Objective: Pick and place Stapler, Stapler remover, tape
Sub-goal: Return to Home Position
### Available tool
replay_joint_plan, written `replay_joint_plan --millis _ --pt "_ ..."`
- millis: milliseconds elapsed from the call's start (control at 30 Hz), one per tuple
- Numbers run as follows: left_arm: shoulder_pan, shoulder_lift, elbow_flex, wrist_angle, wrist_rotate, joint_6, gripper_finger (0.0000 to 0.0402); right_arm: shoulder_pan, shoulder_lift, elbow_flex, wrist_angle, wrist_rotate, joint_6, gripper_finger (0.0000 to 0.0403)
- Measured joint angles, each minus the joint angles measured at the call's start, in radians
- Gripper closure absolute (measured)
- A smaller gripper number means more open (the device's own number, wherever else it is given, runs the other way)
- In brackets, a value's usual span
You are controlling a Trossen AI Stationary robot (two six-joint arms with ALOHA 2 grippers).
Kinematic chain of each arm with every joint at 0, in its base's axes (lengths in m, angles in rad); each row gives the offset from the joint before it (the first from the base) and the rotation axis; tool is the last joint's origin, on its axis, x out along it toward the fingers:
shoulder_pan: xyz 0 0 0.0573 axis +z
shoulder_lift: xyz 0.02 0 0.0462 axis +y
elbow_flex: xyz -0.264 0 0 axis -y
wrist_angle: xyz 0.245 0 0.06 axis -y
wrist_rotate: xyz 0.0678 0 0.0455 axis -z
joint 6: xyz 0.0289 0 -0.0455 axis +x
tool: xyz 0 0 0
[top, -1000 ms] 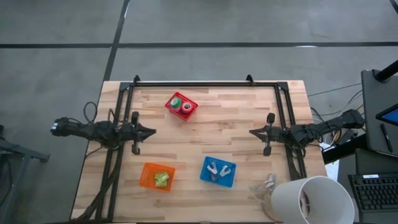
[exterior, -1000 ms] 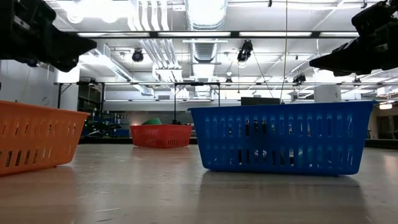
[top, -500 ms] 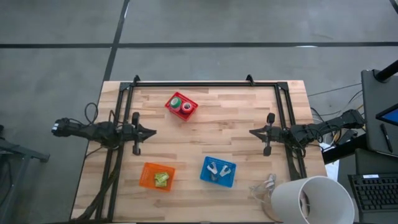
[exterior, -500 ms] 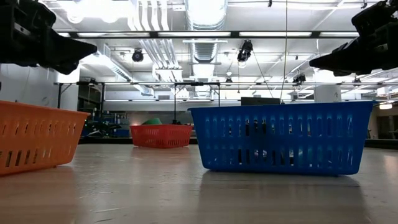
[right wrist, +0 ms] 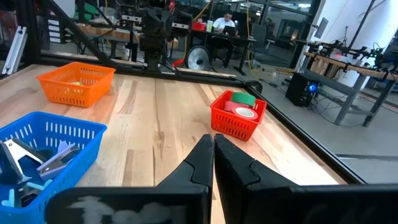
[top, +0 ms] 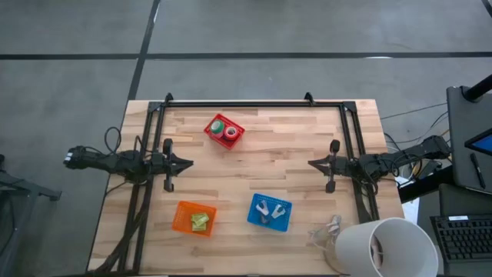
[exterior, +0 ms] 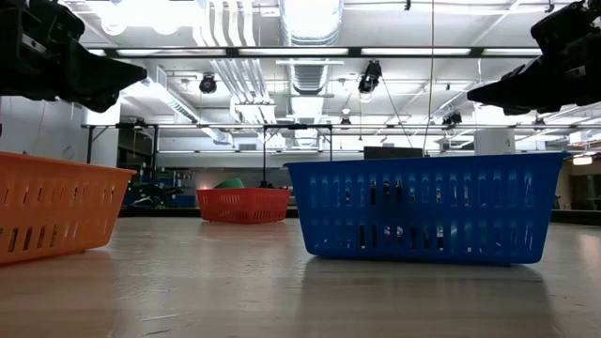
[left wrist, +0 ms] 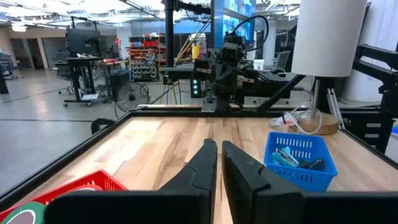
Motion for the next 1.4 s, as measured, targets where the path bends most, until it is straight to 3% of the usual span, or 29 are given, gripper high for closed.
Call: replay_joint_plan --millis 1400 --pt "0.0 0.0 0.0 0.003 -0.001 0.0 0.038 0.0 0.0 0.0 0.0 0.0 0.0 0.0394"
